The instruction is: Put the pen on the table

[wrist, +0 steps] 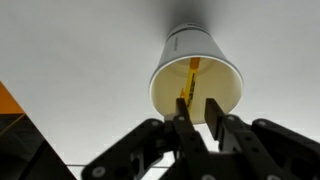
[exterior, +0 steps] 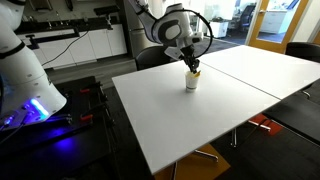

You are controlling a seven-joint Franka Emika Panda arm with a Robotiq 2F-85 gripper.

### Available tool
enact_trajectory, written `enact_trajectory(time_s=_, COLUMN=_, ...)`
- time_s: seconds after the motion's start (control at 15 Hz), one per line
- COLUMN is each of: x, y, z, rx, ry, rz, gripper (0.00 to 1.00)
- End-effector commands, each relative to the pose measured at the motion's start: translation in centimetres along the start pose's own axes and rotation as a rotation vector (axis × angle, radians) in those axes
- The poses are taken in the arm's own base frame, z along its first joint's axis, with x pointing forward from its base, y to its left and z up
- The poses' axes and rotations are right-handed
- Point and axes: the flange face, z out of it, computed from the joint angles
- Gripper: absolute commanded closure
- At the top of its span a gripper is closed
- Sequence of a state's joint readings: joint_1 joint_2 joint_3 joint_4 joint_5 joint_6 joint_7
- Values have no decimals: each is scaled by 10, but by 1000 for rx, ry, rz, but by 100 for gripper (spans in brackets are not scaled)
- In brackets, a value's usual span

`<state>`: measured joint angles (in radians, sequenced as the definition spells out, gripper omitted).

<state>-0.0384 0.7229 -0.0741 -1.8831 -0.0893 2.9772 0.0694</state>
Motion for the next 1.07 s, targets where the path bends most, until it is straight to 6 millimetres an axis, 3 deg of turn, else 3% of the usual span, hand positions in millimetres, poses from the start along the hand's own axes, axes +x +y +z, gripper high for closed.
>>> enact_trajectory(time_s=0.0, x=1, y=-2, z=0, rx=-2, ry=36, rz=20, gripper=87)
enact_trajectory(time_s=0.27, x=0, y=-4, z=2, rx=-1, ry=30, rz=19, gripper=71)
enact_trajectory(time_s=1.0, x=4, y=2, z=6, rx=-15, ry=27, rz=27, gripper=63)
